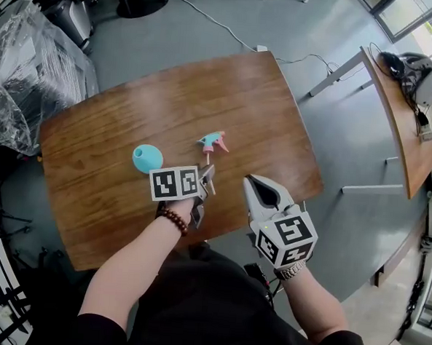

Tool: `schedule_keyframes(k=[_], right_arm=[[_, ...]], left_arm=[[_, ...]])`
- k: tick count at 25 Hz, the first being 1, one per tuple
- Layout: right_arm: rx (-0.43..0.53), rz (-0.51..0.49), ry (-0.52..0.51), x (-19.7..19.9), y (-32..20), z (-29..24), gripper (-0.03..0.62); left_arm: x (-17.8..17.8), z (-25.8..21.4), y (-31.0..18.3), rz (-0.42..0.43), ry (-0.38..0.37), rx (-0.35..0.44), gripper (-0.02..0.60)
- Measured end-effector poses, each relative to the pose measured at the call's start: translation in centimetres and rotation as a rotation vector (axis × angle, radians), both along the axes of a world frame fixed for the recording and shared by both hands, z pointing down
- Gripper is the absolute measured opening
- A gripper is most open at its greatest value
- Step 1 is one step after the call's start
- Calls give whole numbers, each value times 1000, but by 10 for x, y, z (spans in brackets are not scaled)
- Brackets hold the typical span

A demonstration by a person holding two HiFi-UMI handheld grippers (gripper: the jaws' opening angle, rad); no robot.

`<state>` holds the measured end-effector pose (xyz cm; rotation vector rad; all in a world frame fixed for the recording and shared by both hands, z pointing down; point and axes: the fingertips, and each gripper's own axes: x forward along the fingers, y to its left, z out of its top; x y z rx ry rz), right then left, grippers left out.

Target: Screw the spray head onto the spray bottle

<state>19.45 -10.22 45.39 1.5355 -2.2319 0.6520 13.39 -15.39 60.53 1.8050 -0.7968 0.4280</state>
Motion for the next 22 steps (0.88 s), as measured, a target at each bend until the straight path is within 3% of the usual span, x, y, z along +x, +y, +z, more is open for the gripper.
schedule_keyframes(k=[9,14,16,22], right_arm=[[-42,-51,52,6,-14,17,-8],[-61,-101,95,6,-32,29,-6],[-79,-120,113,6,-37,39,43],[-155,-183,191,6,-58,83,72]], left_arm=[[2,5,-6,15,-23,13,184],[0,3,-18,17,-61,61,189],[0,2,-22,17,-68,71,192],[0,-5,-23,22,-67,91,192]])
